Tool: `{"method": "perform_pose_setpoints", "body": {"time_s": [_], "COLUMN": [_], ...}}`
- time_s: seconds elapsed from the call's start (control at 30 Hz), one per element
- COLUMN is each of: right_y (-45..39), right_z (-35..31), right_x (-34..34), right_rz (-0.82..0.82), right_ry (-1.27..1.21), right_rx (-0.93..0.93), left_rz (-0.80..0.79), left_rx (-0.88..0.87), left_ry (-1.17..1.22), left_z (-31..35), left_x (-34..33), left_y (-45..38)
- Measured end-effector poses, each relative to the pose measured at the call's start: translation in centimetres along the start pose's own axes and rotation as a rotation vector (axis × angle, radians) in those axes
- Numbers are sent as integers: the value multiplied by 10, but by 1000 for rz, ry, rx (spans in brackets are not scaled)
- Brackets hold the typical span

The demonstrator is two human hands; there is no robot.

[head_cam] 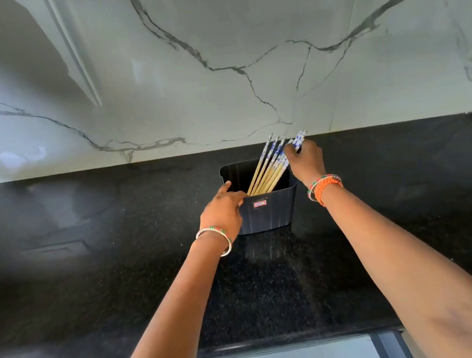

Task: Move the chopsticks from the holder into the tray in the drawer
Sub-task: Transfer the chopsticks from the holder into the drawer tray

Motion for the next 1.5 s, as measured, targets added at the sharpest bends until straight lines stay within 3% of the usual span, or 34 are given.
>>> {"method": "perform_pose_setpoints", "body": {"time_s": [0.2, 0.33, 0.47, 0.6, 0.67, 0.77, 0.8, 0.87, 0.93, 1.0, 1.1, 1.2, 1.27, 1.37, 1.43, 1.5], "right_y": [10, 25, 80, 177, 226, 301, 327, 375, 425, 469, 512, 523, 524, 527, 530, 537], "right_z": [-36, -55, -62, -52, -39, -15, -10, -7, -2, 9, 30, 47, 56, 70, 75, 77], "right_x": [40, 75, 80, 54, 46, 46, 49, 53, 43, 34, 30, 34, 39, 42, 38, 33], "right_rz": [222, 393, 328, 216, 183, 118, 85, -24, -306, -672, -993, -1045, -1049, -1072, -1098, -1142], "right_ry": [-106, -241, -502, -690, -627, -161, 20, 376, 583, 555, 539, 621, 642, 679, 719, 748], "right_rx": [178, 173, 56, -224, -377, -445, -385, -65, 310, 474, 486, 479, 430, 373, 376, 394], "left_rz": [-101, 118, 372, 263, 243, 112, 59, -54, -144, -223, -381, -389, -288, -133, -140, -214], "left_rx": [-67, -68, -192, 8, 87, 128, 129, 124, 128, 102, 53, 50, 80, 402, 616, 711], "left_ry": [-75, 21, -157, -121, -162, -209, -241, -322, -348, -365, -365, -298, -222, 98, 264, 318], "left_z": [3, 15, 41, 34, 17, -9, -19, -36, -48, -56, -64, -80, -95, -123, -140, -151], "left_x": [1, 22, 42, 34, 17, -17, -30, -53, -73, -90, -115, -128, -129, -125, -128, -132], "left_y": [3, 21, 69, 133, 175, 245, 267, 304, 337, 360, 392, 415, 424, 432, 435, 436]}}
Point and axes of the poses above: each hand's wrist, its own y-axis away from the middle knuckle, its own x-axis out of the back of the hand, z = x × y, the point moved 4 cm from there along -y, towards the middle knuckle, and after that the axes turned 7 degrees about x, right-handed, at the moved point
